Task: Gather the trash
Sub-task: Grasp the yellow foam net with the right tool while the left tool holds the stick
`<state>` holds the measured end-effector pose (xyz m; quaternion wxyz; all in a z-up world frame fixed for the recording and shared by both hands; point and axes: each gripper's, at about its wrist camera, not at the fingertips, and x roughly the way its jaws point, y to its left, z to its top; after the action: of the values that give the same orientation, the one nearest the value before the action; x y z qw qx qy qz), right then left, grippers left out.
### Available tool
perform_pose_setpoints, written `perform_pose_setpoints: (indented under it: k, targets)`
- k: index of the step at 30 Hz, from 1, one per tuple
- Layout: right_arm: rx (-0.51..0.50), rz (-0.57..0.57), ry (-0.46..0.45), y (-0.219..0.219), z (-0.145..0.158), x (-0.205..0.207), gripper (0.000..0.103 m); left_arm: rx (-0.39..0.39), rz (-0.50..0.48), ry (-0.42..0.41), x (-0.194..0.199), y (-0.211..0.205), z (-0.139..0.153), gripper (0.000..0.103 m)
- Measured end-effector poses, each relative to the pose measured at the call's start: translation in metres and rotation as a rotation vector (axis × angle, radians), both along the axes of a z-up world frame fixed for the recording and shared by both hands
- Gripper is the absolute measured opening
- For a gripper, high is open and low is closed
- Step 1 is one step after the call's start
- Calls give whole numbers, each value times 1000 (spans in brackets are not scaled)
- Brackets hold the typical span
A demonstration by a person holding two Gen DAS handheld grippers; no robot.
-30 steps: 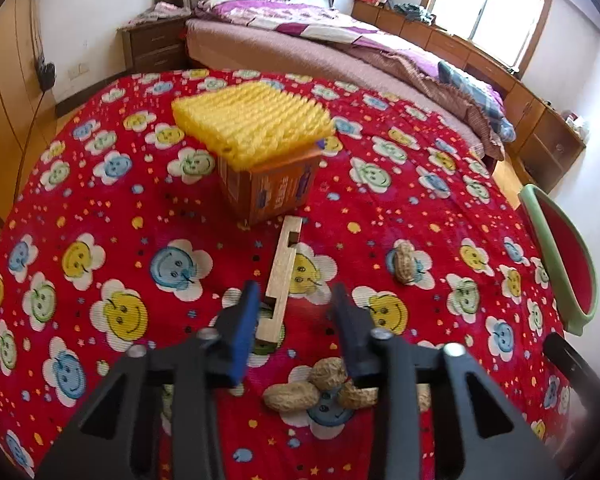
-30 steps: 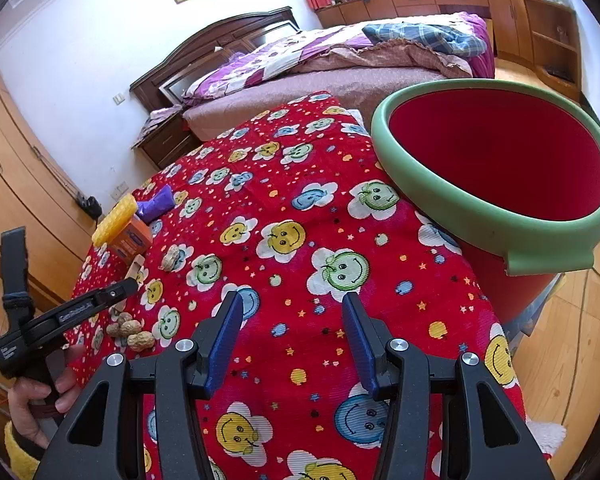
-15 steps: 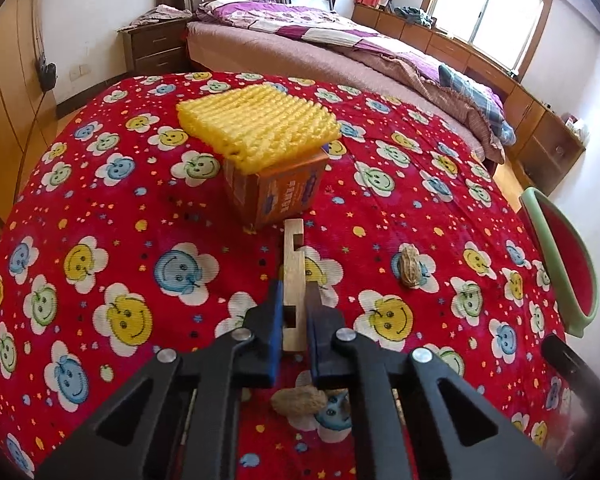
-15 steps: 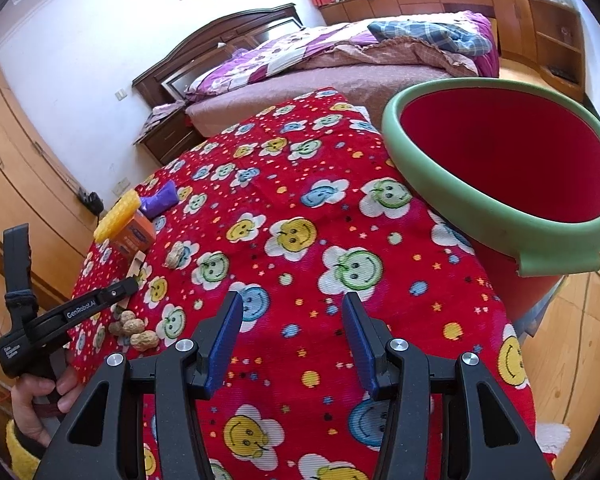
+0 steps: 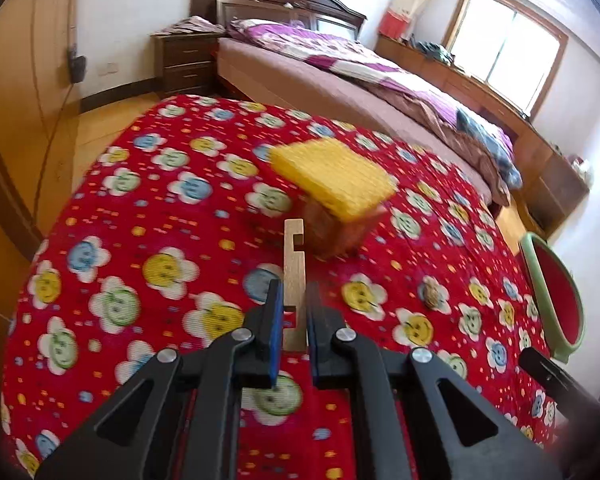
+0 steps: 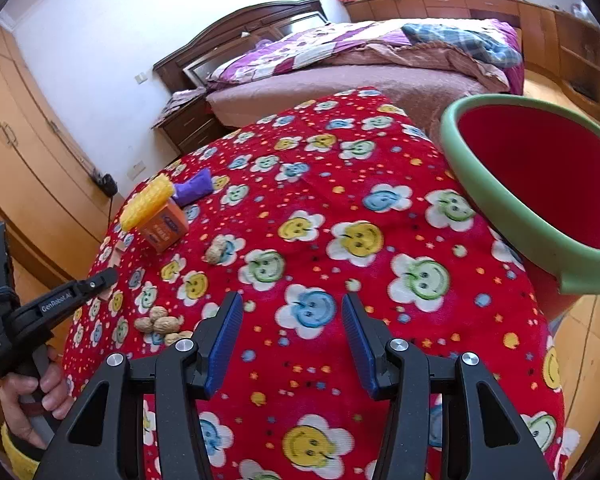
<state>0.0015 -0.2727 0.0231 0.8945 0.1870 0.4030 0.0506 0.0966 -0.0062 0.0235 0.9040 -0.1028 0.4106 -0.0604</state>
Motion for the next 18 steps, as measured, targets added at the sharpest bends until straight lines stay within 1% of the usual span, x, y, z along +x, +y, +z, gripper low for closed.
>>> perform_pose_setpoints:
  k: [6,10,13,18]
  targets:
    - [-22,44,-15,22,11,12,53,19,67,-26,5,36,12,9]
    - [-20,74,-24,37,18,23,53,25,113,-38,9,60,14,9]
    - [-30,106,-35,52,24,36,53,25,146,-38,12,77,12,10]
    - [-32,162,-51,78,29,59,53,0,186,-19,17,97,1,9]
